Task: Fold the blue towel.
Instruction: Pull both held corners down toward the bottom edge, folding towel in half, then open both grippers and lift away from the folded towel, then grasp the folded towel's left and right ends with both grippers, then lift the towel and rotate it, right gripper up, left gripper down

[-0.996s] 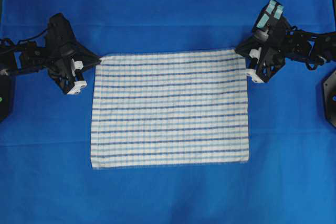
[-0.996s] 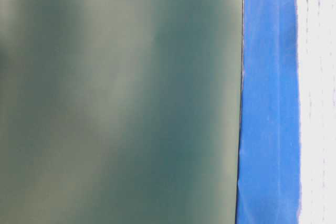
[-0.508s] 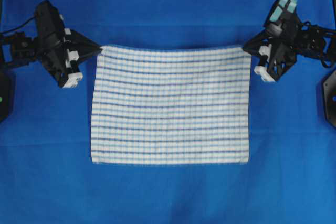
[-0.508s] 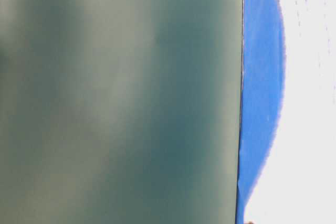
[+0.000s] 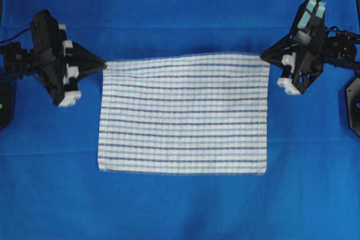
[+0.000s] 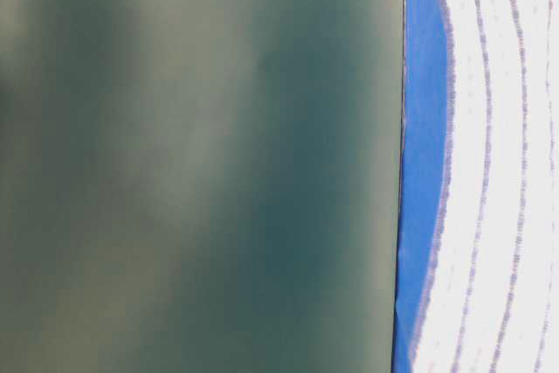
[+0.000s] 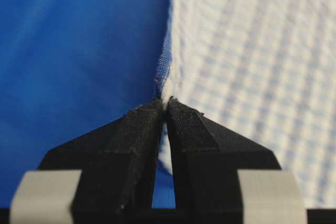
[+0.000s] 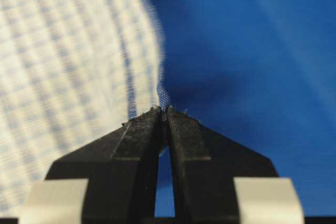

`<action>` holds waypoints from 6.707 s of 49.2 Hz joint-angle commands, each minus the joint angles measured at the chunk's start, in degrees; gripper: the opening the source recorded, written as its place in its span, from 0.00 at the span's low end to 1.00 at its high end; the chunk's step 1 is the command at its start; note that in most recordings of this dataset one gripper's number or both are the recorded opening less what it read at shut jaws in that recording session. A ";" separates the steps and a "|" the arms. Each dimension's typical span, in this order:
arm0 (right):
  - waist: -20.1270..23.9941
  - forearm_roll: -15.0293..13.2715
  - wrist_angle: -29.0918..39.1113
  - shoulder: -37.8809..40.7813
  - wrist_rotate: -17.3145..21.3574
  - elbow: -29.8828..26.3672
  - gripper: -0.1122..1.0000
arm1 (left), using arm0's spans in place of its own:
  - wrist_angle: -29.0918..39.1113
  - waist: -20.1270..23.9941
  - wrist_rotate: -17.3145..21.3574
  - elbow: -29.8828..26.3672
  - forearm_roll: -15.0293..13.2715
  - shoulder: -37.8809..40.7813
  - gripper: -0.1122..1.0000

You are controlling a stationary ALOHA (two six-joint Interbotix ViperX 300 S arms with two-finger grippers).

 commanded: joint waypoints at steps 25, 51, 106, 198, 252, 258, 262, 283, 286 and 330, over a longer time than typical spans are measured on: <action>27.77 16.44 -0.79 0.88 -0.18 -1.14 0.16 | 2.81 -22.59 -10.72 0.53 -0.09 -0.62 0.12; 35.16 21.18 -0.26 5.36 -0.18 -4.04 0.16 | 2.72 -31.38 -16.08 -4.04 -0.09 5.01 0.13; 27.33 16.00 3.43 -6.77 -0.88 -3.25 0.68 | 10.46 -21.45 -9.32 -3.16 0.26 -8.61 0.75; 18.90 14.85 1.32 9.40 -0.44 -1.41 0.16 | 5.54 -13.97 -8.00 -3.16 0.09 13.10 0.14; 12.13 14.33 10.46 -12.92 -0.97 -5.10 0.16 | 7.03 -22.50 -9.23 -6.86 -0.09 -10.02 0.14; 6.06 13.10 10.28 -12.92 -1.23 -5.98 0.16 | 2.29 -25.49 -9.23 -8.17 0.00 -7.29 0.14; 2.46 11.34 10.37 -12.92 -1.23 -6.86 0.16 | 0.44 -26.89 -9.14 -10.28 0.00 -3.87 0.14; -7.21 6.15 6.94 -8.96 -1.23 -10.11 0.16 | 0.62 -27.77 -5.98 -29.09 0.09 14.06 0.14; -8.09 5.54 6.06 -7.91 -1.32 -10.63 0.16 | 0.97 -27.77 -5.01 -31.90 0.09 16.17 0.14; -12.39 -1.05 2.37 3.16 -1.41 -18.90 0.16 | 6.24 -23.99 2.81 -60.47 0.09 36.47 0.14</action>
